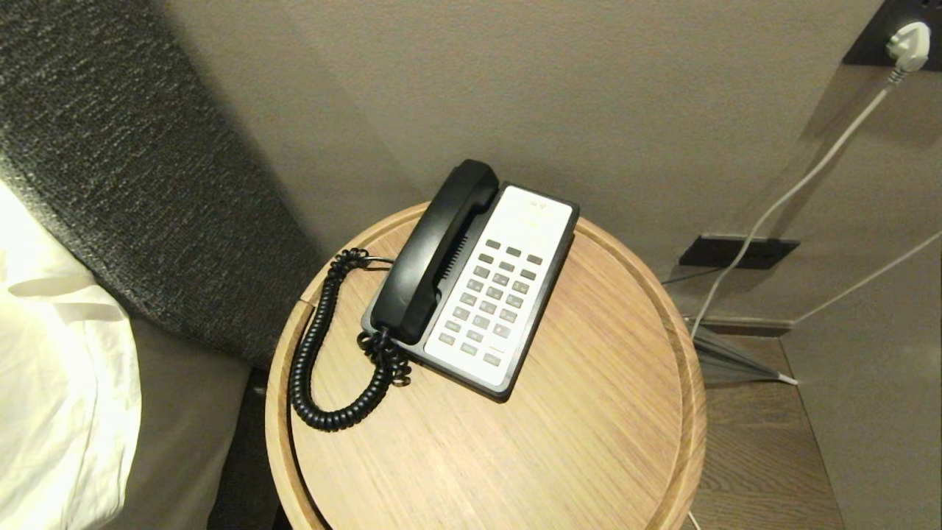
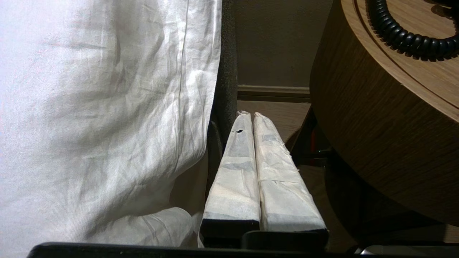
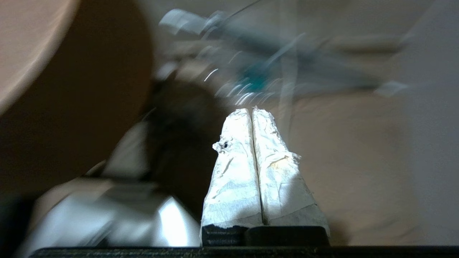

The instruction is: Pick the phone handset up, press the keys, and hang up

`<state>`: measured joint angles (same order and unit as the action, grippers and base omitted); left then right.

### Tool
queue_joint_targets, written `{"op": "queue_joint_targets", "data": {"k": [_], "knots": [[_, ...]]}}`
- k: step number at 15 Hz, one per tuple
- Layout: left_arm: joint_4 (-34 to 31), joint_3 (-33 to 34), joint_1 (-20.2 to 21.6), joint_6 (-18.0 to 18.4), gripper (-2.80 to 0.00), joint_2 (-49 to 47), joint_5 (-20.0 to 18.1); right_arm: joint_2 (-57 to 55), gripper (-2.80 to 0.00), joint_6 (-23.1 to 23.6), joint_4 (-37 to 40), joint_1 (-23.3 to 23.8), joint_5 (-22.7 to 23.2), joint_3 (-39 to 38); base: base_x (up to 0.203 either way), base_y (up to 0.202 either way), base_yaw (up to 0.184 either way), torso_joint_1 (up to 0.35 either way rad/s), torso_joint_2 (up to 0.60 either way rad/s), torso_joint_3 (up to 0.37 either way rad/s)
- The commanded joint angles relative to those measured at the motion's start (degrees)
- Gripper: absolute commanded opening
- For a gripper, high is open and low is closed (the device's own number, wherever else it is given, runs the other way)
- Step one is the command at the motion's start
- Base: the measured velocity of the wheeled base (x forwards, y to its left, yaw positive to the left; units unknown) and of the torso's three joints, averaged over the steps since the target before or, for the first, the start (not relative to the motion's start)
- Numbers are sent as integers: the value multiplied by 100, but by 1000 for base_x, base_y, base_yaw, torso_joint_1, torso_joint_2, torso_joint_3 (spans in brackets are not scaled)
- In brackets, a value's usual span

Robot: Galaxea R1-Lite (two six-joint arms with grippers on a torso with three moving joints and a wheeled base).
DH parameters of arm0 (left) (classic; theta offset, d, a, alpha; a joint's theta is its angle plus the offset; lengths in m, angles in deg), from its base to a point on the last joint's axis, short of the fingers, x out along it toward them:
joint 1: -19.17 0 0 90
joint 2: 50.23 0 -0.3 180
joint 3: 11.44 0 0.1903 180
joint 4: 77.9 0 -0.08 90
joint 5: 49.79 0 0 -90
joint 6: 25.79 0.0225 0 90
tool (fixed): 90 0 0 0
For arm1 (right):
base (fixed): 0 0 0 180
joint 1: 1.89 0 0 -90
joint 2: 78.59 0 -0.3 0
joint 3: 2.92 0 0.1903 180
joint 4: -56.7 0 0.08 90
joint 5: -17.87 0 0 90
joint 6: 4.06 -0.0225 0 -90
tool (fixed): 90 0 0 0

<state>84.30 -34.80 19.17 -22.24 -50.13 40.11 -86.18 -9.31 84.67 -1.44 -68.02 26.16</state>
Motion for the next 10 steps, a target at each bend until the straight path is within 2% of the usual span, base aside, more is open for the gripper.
{"op": "queue_joint_targets", "data": {"k": [1, 3, 7, 10], "knots": [[-3, 229, 0, 6, -280, -10, 1, 574, -280, 399, -949, 31, -298, -635, 0, 0, 0, 0, 0, 0], [6, 229, 0, -3, -280, -10, 1, 661, -280, 577, -676, 33, -347, -681, 0, 0, 0, 0, 0, 0], [-1, 229, 0, -3, -280, -10, 1, 681, -280, 639, -776, 24, -314, -694, 0, 0, 0, 0, 0, 0], [-11, 229, 0, 6, -280, -10, 1, 681, -280, 507, -776, 24, -358, -694, 0, 0, 0, 0, 0, 0]]}}
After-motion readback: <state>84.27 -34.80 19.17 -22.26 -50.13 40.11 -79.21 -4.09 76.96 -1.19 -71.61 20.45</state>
